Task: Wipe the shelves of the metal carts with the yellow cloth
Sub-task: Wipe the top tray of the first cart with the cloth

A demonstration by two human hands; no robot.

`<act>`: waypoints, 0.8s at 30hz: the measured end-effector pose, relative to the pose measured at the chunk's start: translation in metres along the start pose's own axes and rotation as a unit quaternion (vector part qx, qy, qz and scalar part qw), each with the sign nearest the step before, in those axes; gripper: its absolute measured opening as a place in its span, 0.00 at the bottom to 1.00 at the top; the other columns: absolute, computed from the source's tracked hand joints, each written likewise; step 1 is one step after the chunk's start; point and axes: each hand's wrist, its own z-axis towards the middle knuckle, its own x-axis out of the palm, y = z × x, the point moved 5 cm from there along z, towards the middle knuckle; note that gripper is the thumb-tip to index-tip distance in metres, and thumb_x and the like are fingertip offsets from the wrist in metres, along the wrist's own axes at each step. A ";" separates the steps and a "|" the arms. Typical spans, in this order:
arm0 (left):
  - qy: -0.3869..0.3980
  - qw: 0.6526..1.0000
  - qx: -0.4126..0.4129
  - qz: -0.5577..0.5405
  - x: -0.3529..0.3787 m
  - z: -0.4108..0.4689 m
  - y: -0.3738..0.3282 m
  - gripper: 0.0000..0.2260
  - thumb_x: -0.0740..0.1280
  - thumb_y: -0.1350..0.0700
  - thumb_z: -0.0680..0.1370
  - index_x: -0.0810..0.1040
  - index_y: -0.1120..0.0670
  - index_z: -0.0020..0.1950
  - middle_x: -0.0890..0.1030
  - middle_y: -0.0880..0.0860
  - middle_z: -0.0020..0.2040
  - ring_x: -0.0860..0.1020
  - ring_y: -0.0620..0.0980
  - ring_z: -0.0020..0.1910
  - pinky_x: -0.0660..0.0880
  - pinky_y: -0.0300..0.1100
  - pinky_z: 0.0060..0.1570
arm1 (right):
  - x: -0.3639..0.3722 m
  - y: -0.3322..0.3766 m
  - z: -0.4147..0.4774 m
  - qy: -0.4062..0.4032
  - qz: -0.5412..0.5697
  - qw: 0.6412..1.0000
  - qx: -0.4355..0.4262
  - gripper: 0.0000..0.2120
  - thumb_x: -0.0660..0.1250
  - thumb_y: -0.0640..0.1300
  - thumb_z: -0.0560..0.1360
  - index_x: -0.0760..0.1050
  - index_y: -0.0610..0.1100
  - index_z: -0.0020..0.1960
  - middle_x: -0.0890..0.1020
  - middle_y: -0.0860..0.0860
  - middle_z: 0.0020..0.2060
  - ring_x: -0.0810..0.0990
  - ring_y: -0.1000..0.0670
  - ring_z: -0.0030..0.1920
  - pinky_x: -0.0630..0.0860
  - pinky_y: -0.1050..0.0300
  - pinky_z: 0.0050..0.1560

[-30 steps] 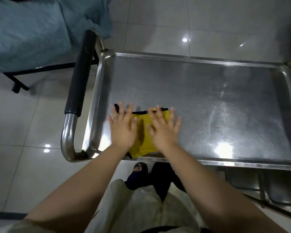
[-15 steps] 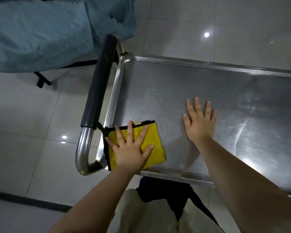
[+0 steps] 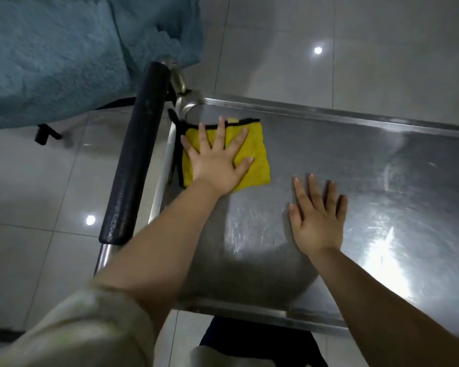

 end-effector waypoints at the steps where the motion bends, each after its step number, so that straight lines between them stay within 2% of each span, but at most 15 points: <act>1: -0.008 1.000 0.003 -0.005 0.012 -0.040 -0.004 0.30 0.43 0.28 0.77 0.42 0.33 0.78 0.41 0.52 0.81 0.39 0.67 0.77 0.40 0.77 0.65 | -0.001 0.000 0.000 0.000 -0.001 1.000 0.000 0.28 0.39 0.62 0.80 0.41 0.60 0.79 0.47 0.54 0.80 0.42 0.39 0.79 0.41 0.36 0.76; 4: -0.010 1.000 0.015 -0.017 0.053 -0.172 -0.019 0.31 0.49 0.28 0.77 0.52 0.35 0.79 0.50 0.54 0.81 0.46 0.69 0.77 0.45 0.78 0.65 | -0.002 0.001 -0.002 0.007 0.005 1.000 0.003 0.28 0.38 0.62 0.80 0.40 0.60 0.79 0.46 0.54 0.80 0.41 0.39 0.79 0.42 0.36 0.76; 6: 0.009 1.000 0.012 -0.007 0.065 -0.208 -0.019 0.31 0.52 0.27 0.76 0.56 0.35 0.78 0.53 0.54 0.81 0.49 0.69 0.77 0.46 0.79 0.65 | -0.001 0.001 -0.003 0.009 0.000 1.000 0.003 0.28 0.38 0.62 0.80 0.39 0.59 0.79 0.46 0.53 0.80 0.41 0.38 0.78 0.42 0.35 0.76; 8: -0.006 1.000 0.024 0.003 0.059 -0.178 -0.014 0.31 0.51 0.27 0.76 0.52 0.33 0.78 0.51 0.53 0.81 0.46 0.69 0.77 0.44 0.79 0.65 | -0.001 0.001 -0.003 0.011 -0.005 1.000 0.003 0.28 0.37 0.62 0.81 0.36 0.59 0.79 0.44 0.52 0.80 0.41 0.37 0.78 0.43 0.35 0.76; 11: -0.029 1.000 0.004 0.009 0.029 -0.075 -0.008 0.31 0.43 0.26 0.75 0.41 0.31 0.77 0.41 0.50 0.81 0.39 0.67 0.77 0.40 0.78 0.64 | -0.003 0.004 0.001 0.015 -0.003 1.000 0.009 0.28 0.37 0.61 0.80 0.36 0.59 0.78 0.45 0.52 0.80 0.42 0.37 0.78 0.42 0.35 0.76; 14: -0.008 0.999 -0.036 -0.013 -0.002 0.020 -0.004 0.31 0.43 0.26 0.75 0.41 0.31 0.76 0.40 0.49 0.81 0.37 0.67 0.77 0.38 0.79 0.63 | -0.005 0.009 0.005 0.017 0.002 1.000 0.014 0.28 0.39 0.60 0.80 0.42 0.58 0.79 0.47 0.53 0.80 0.43 0.37 0.78 0.41 0.35 0.76; 17: 0.006 1.000 -0.028 0.006 -0.008 0.035 -0.005 0.30 0.43 0.27 0.76 0.42 0.31 0.77 0.40 0.49 0.81 0.37 0.67 0.77 0.38 0.79 0.63 | -0.008 0.010 0.010 0.014 0.007 1.000 0.021 0.28 0.40 0.61 0.80 0.44 0.59 0.80 0.46 0.54 0.80 0.42 0.38 0.79 0.40 0.36 0.76; 21: 0.002 0.998 0.053 0.031 0.028 -0.078 -0.021 0.31 0.42 0.27 0.77 0.40 0.33 0.77 0.38 0.51 0.81 0.37 0.68 0.77 0.39 0.77 0.65 | -0.010 0.009 0.008 0.031 -0.002 0.999 0.025 0.27 0.40 0.61 0.82 0.37 0.60 0.78 0.39 0.56 0.79 0.37 0.40 0.78 0.38 0.37 0.76; 24: -0.025 0.993 0.111 0.041 0.060 -0.183 -0.041 0.32 0.48 0.27 0.77 0.51 0.35 0.79 0.49 0.52 0.81 0.47 0.69 0.77 0.46 0.78 0.64 | -0.015 0.010 0.006 0.055 0.016 0.998 0.018 0.27 0.40 0.60 0.82 0.36 0.61 0.78 0.38 0.57 0.79 0.34 0.41 0.78 0.38 0.37 0.76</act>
